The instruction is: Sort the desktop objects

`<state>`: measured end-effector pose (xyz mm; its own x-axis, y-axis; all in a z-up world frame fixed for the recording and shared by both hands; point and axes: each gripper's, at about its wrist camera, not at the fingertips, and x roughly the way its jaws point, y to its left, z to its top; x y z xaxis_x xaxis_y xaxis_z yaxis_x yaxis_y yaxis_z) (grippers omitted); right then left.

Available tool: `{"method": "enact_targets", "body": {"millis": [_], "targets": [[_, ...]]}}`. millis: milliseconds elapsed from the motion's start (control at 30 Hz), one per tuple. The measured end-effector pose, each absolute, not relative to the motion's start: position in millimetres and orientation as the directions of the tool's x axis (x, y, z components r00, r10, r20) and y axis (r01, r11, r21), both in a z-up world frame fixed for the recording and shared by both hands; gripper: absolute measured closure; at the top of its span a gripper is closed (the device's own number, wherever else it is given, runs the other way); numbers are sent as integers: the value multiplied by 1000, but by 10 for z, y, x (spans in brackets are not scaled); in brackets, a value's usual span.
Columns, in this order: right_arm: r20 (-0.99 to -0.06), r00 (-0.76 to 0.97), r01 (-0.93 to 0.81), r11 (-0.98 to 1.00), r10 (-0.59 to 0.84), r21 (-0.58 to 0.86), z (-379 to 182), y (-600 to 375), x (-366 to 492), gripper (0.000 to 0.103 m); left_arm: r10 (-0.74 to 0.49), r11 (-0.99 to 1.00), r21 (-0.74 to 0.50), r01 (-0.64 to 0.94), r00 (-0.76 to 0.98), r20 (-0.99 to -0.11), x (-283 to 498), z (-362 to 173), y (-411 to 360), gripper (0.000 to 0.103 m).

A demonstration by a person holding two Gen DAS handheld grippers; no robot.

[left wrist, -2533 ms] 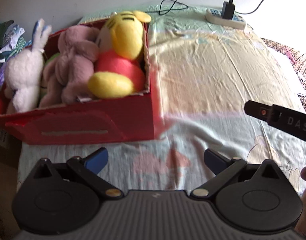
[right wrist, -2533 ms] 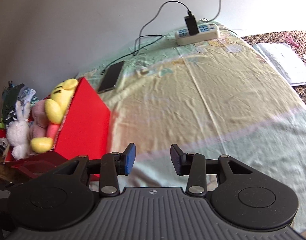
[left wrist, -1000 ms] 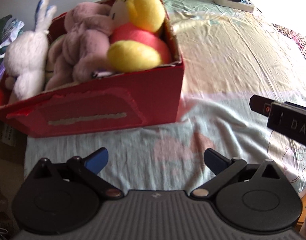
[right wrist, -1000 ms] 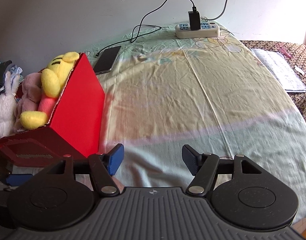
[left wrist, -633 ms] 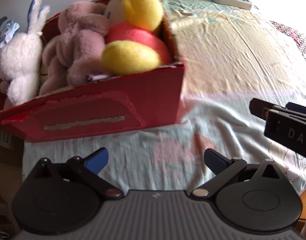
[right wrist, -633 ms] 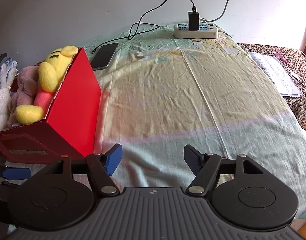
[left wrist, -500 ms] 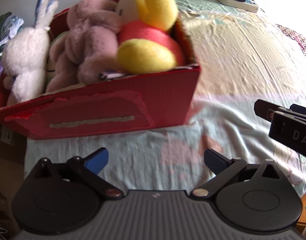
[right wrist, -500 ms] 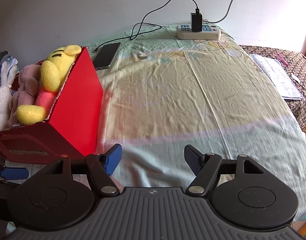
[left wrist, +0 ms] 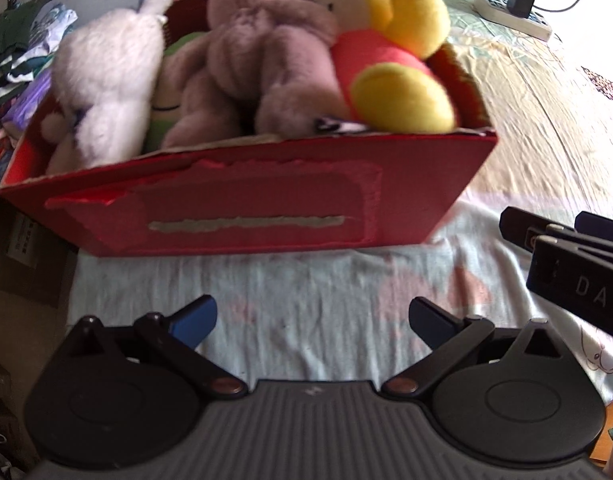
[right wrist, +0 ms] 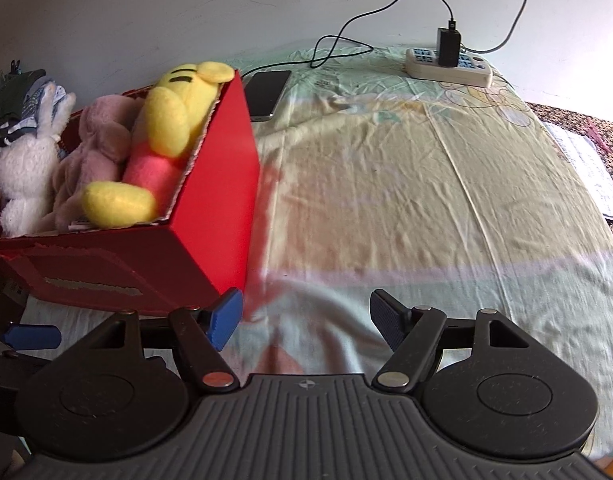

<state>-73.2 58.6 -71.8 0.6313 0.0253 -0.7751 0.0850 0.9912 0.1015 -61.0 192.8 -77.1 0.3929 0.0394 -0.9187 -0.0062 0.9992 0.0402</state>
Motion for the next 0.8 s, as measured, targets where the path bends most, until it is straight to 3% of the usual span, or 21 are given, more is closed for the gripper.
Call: {"method": "enact_targets", "body": {"millis": [800], "targets": [[-710, 696, -13, 990, 110, 140, -211, 1284, -854, 25, 66, 997, 81, 10, 496, -866, -724, -231, 2567, 1]]}}
